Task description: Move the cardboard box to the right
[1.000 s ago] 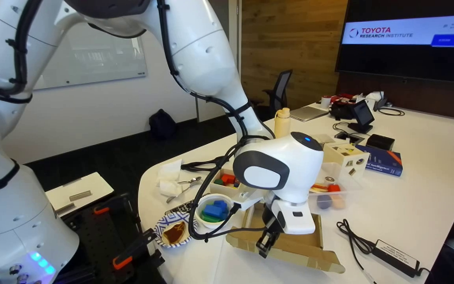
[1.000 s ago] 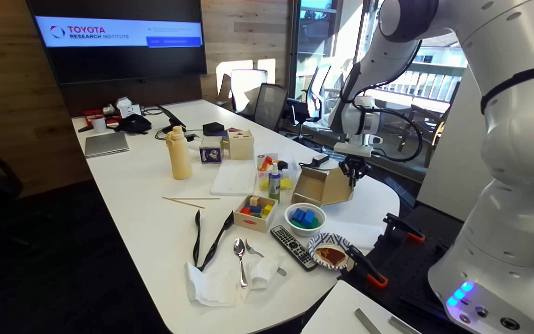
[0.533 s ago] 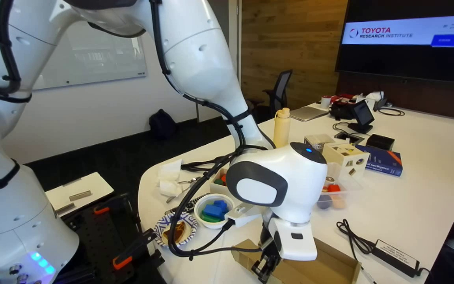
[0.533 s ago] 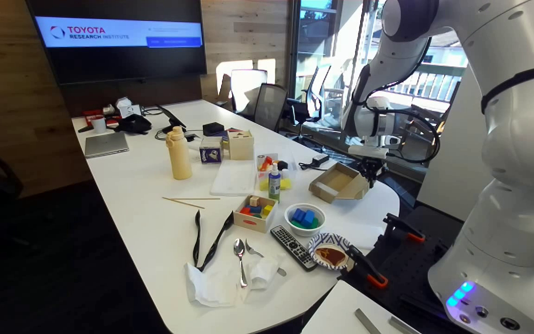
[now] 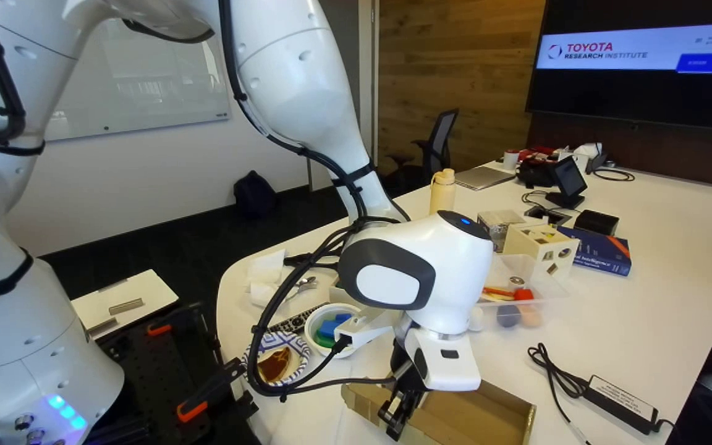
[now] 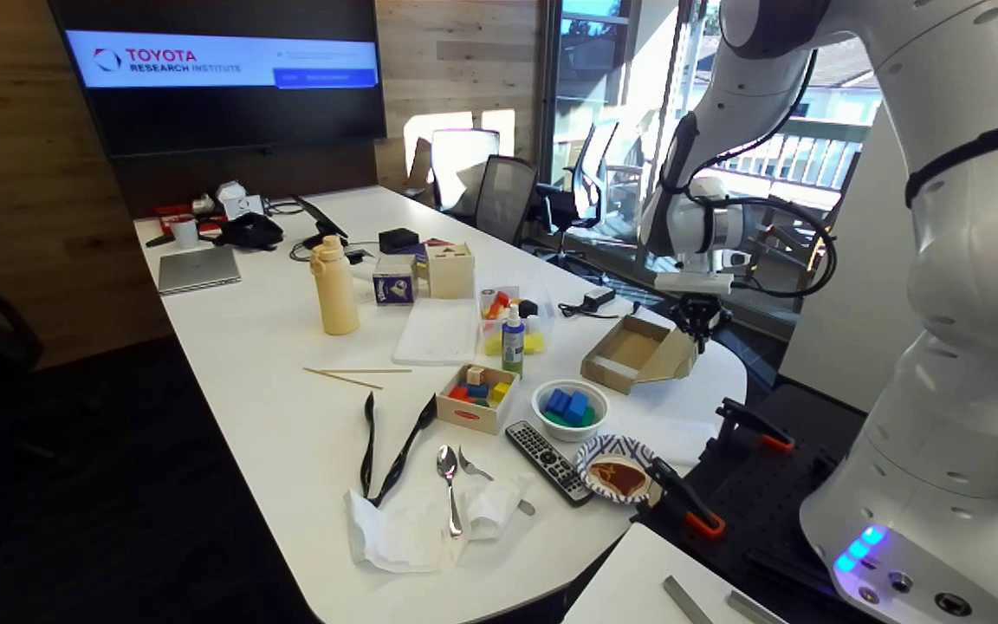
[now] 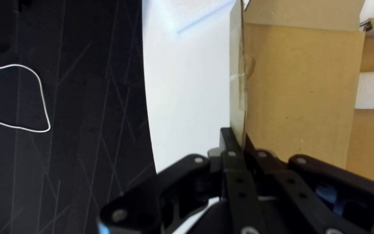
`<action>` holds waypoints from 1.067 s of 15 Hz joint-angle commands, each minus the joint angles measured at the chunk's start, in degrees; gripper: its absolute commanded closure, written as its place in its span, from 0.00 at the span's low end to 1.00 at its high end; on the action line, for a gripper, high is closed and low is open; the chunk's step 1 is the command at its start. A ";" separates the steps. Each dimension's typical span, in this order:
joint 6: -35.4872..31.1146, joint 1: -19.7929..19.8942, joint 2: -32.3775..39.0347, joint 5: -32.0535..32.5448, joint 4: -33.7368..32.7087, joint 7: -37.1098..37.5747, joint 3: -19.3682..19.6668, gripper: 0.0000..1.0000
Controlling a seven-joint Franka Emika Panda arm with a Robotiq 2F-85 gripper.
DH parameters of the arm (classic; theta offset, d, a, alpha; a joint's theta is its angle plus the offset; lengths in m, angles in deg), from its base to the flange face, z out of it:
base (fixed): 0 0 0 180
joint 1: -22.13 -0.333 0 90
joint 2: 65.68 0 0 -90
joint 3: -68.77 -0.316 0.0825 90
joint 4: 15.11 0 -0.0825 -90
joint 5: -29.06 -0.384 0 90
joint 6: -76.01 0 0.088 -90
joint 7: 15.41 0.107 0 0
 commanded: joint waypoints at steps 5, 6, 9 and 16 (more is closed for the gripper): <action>8.40 -8.87 -6.88 17.72 6.36 2.40 7.36 0.99; 8.83 -9.47 -7.13 19.61 6.53 3.03 7.94 0.99; 6.99 -9.93 -7.73 22.39 7.12 5.41 7.89 0.97; 0.46 -9.37 -7.69 21.85 7.09 6.91 5.46 0.99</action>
